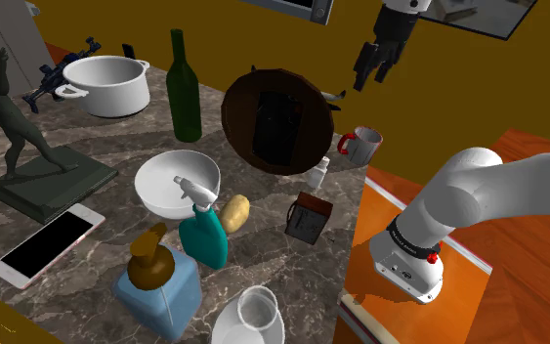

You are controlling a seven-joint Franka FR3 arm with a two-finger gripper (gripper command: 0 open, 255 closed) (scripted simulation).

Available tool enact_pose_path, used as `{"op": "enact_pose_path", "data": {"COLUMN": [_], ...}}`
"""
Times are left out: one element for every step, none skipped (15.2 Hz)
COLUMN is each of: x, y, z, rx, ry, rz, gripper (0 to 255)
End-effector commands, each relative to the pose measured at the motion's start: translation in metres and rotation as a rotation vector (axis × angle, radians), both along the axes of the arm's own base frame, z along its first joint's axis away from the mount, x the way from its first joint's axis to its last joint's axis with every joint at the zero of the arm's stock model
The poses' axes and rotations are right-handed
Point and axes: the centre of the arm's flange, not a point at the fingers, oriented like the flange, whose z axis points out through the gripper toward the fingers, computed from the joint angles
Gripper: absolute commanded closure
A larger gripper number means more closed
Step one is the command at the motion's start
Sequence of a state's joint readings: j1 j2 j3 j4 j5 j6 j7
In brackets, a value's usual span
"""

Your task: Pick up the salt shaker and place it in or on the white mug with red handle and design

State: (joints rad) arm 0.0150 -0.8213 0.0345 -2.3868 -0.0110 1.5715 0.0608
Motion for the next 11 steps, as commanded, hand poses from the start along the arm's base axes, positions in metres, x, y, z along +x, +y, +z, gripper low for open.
{"op": "enact_pose_path", "data": {"x": [0.000, -0.002, -0.004, -0.006, -0.008, -0.009, -0.011, -0.012, -0.013, -0.014, -0.014], "y": [0.000, -0.004, -0.008, -0.012, -0.015, -0.018, -0.020, -0.022, -0.024, -0.025, -0.026], "z": [0.000, -0.013, -0.026, -0.040, -0.053, -0.067, -0.080, -0.094, -0.108, -0.122, -0.136], "rx": [0.000, 0.031, 0.061, 0.092, 0.123, 0.153, 0.184, 0.215, 0.245, 0.276, 0.307], "ry": [0.000, -0.008, -0.016, -0.024, -0.033, -0.041, -0.049, -0.057, -0.065, -0.073, -0.081], "rz": [0.000, 0.029, 0.057, 0.086, 0.115, 0.144, 0.172, 0.201, 0.230, 0.258, 0.287], "gripper": [0, 0, 0, 0, 0, 0, 0, 0, 0, 0, 0]}}
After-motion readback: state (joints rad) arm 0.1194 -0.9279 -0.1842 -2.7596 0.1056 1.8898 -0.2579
